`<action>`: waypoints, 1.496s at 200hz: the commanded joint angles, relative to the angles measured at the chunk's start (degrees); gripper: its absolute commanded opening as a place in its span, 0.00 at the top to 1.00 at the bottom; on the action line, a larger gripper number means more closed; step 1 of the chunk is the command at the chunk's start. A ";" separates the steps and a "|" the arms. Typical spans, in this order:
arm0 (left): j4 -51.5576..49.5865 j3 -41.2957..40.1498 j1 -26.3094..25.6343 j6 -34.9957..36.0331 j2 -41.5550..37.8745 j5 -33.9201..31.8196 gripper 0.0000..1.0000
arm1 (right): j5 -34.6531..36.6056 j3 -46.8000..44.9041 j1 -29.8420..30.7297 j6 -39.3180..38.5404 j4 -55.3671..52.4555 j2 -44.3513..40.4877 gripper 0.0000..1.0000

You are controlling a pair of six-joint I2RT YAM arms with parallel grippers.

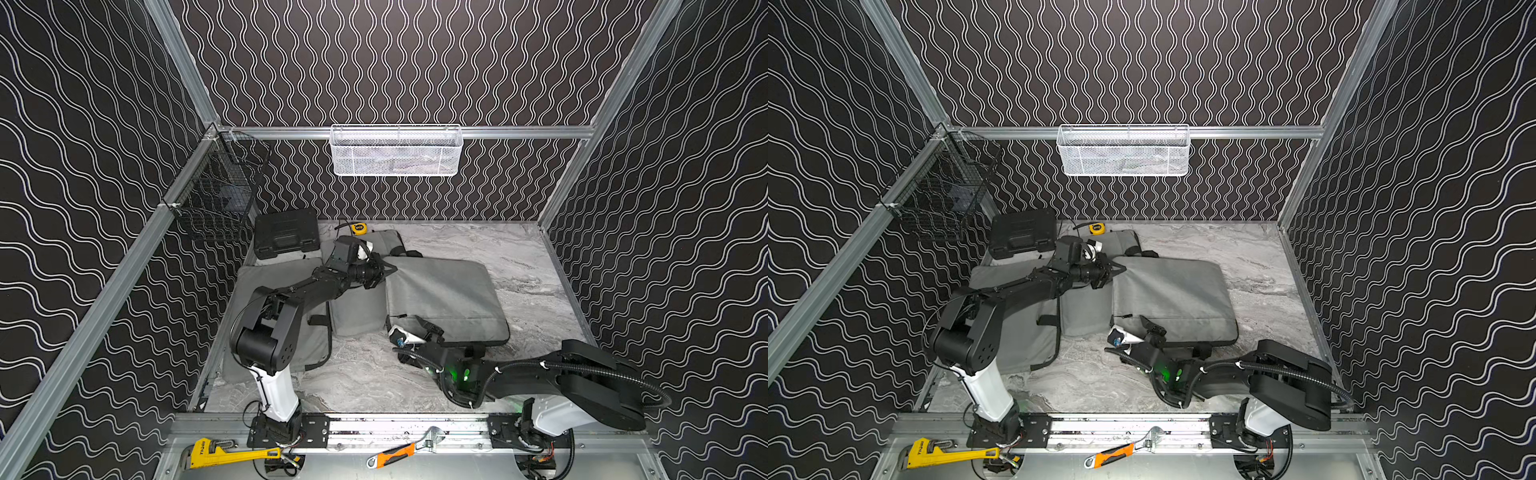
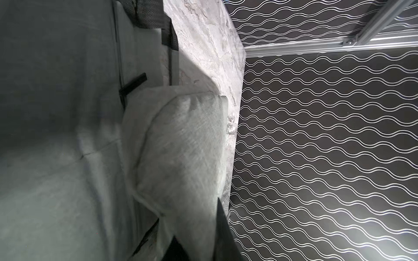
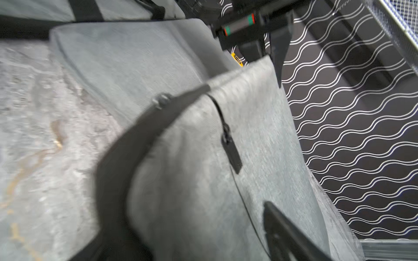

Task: Open the zippered laptop bag and take out the laptop
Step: Adjust the zippered laptop bag at the center of the board, then unzip the zipper on the zippered laptop bag.

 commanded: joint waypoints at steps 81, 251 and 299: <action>14.75 -10.68 8.27 15.97 -8.50 14.62 0.16 | -10.26 -0.86 -6.99 5.87 -1.88 -6.68 1.00; 38.76 -23.30 -7.63 24.20 -11.00 13.75 0.44 | -30.39 2.03 -23.34 16.03 -15.19 -19.95 1.00; 48.51 -25.89 -10.26 19.72 -9.12 13.93 0.42 | -29.77 2.19 -26.08 15.66 -16.61 -21.23 1.00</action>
